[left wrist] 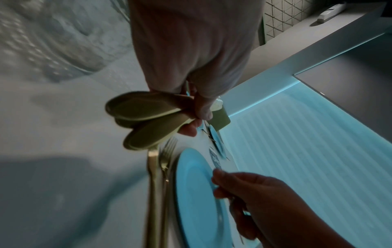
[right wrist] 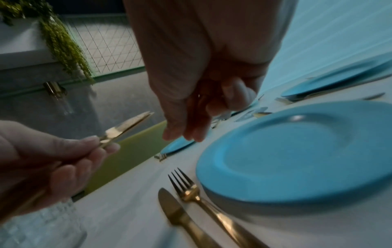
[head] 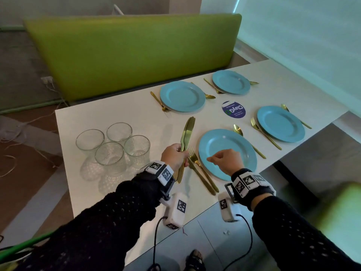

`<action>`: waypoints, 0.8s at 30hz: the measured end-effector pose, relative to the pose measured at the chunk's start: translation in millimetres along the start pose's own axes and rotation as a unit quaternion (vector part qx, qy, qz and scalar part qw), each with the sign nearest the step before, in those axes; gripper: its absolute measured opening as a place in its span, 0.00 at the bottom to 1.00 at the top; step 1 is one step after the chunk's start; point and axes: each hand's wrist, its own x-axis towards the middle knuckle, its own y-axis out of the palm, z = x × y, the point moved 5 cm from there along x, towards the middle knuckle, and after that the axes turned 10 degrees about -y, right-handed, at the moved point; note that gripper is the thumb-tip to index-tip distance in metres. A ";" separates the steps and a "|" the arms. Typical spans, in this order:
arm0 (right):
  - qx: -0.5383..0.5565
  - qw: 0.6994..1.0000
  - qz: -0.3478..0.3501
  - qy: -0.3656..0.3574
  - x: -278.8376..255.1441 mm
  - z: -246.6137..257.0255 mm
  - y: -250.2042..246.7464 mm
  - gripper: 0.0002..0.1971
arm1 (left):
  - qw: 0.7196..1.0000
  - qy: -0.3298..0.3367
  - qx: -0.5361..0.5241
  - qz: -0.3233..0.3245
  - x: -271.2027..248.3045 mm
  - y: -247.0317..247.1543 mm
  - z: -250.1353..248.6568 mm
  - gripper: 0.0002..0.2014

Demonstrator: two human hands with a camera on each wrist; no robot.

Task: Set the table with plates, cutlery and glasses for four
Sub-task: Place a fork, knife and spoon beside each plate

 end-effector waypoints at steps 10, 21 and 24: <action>0.170 0.985 0.021 0.012 8.6 22.6 -28.1 0.17 | 0.994 0.017 -0.019 0.105 0.7 53.2 -33.5 0.06; 0.366 0.928 0.005 0.072 63.4 -45.7 -69.2 0.09 | 0.982 0.011 0.042 0.185 49.5 131.6 -83.3 0.12; 0.420 0.902 -0.017 0.095 84.9 -66.5 -83.5 0.08 | 0.986 0.001 0.021 0.166 66.7 156.3 -99.6 0.16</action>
